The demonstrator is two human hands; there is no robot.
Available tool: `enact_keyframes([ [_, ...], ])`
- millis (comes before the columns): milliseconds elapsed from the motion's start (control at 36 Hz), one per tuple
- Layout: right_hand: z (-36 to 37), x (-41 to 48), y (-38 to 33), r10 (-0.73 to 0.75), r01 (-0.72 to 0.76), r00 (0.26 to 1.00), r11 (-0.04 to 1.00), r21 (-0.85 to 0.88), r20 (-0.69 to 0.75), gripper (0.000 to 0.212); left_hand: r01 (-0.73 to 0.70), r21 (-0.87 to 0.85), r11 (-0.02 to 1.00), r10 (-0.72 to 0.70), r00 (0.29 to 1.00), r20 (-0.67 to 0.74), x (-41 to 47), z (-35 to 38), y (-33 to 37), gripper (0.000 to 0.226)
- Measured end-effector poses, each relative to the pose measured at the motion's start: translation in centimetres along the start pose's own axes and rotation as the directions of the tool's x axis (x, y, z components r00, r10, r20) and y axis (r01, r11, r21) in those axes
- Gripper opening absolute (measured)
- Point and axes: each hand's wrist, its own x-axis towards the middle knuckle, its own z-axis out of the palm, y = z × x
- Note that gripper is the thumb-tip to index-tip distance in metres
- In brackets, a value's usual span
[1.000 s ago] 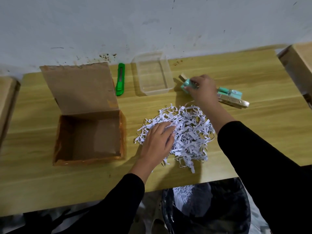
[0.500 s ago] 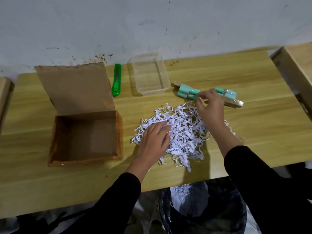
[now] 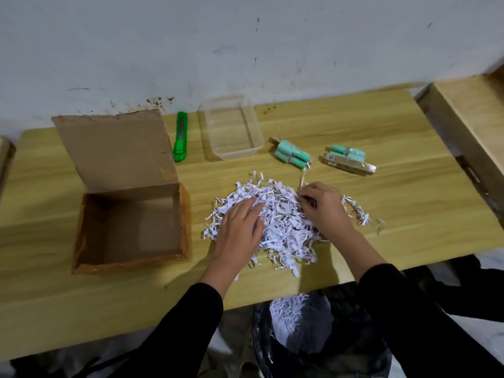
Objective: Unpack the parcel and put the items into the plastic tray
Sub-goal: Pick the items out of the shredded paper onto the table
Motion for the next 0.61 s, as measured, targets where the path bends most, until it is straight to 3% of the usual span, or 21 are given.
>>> enact_keyframes([
  [111,-0.6,-0.4,0.0,0.014,-0.013,0.999,1.000,0.014,-0.041,0.016,0.008,-0.026,1.000,-0.007,1.000,0.015,0.0,-0.1,0.2,0.037],
  [361,0.0,2.6,0.3,0.395,-0.345,0.901,0.904,0.254,-0.180,0.022,0.059,-0.053,0.997,-0.057,0.998,0.038,-0.1,-0.2,0.2,0.038],
  [611,2.0,4.3,-0.2,0.553,-0.424,0.800,0.795,0.434,-0.232,0.018,0.027,-0.064,0.998,-0.026,1.000,0.007,0.0,0.0,0.0,0.036],
])
